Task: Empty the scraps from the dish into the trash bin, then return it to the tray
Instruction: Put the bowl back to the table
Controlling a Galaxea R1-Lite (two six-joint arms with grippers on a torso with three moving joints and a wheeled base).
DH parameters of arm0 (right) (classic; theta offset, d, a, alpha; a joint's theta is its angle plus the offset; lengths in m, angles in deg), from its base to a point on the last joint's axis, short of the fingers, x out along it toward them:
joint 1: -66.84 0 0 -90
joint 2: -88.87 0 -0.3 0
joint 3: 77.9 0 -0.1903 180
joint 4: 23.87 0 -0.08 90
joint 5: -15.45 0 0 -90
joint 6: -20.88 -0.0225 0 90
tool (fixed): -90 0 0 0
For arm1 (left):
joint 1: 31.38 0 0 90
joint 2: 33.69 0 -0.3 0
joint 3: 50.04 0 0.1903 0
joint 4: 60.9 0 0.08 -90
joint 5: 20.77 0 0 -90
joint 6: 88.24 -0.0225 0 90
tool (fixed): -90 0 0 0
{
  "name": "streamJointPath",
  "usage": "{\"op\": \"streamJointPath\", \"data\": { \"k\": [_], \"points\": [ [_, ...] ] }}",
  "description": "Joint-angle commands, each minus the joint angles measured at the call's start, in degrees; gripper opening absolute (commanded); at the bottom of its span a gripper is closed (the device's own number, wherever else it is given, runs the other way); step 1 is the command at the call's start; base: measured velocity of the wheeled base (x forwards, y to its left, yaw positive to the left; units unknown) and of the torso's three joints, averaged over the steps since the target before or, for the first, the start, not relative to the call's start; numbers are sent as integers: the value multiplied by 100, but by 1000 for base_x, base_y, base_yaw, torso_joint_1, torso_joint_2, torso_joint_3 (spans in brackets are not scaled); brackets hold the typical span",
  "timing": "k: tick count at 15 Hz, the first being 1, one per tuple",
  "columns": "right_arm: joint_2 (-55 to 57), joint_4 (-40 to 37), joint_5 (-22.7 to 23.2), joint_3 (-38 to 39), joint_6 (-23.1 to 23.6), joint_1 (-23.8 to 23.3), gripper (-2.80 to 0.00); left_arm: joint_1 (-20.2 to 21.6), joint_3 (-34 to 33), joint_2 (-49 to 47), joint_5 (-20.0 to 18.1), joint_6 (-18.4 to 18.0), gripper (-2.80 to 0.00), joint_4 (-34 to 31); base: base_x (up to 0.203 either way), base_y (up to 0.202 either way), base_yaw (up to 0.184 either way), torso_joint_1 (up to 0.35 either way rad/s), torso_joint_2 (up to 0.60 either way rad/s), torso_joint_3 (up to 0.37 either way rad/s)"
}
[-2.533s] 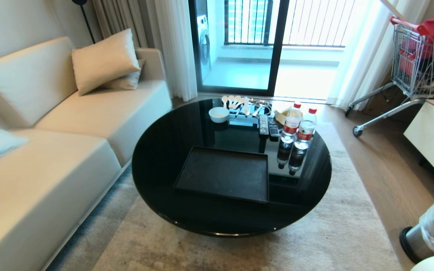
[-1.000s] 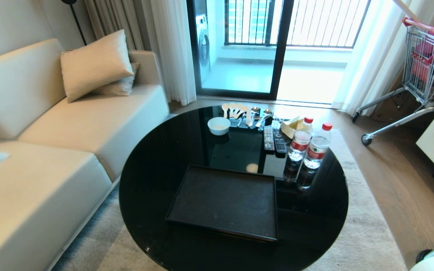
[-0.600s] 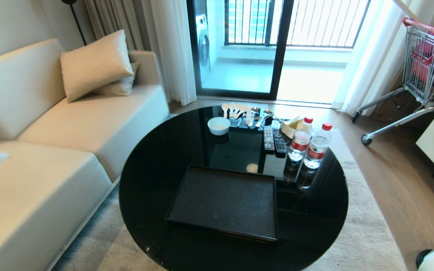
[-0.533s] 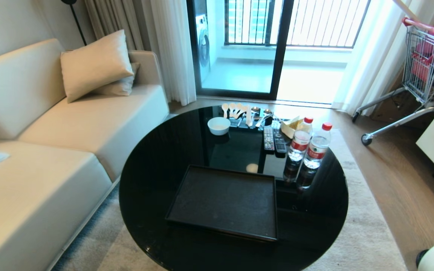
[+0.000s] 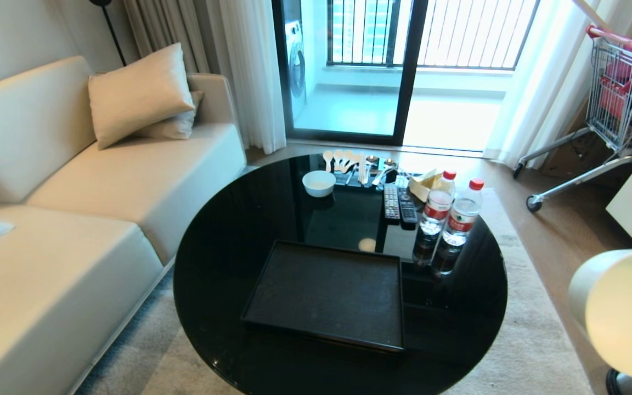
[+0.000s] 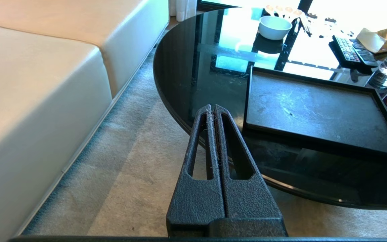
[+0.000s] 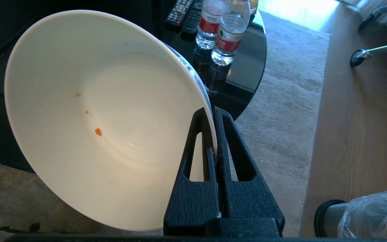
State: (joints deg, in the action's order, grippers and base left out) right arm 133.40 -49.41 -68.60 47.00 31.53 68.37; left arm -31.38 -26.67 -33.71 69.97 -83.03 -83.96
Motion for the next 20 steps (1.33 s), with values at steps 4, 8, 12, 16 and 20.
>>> {"op": "streamJointPath", "data": {
  "k": [4, 8, 12, 16, 20],
  "points": [
    [2653, -8, -2, -1301, -178, 776, -280, 0, 0, 2, 5, 7, -280, 5, 0, 0, 0, 0, 0, 0],
    [4142, -63, -408, -2429, -1279, 1633, -280, 0, 0, 2, 5, 7, -280, 5, 0, 0, 0, 0, 0, 0],
    [5462, -69, -930, -2982, -2538, 2229, -280, 0, 0, 2, 5, 7, -280, 5, 0, 0, 0, 0, 0, 0],
    [6507, -146, -1168, -3544, -3786, 2800, -280, 0, 0, 2, 5, 7, -280, 5, 0, 0, 0, 0, 0, 0],
    [7473, -444, -1306, -4264, -4577, 3094, -280, 0, 0, 2, 5, 7, -280, 5, 0, 0, 0, 0, 0, 0]
  ]
}}
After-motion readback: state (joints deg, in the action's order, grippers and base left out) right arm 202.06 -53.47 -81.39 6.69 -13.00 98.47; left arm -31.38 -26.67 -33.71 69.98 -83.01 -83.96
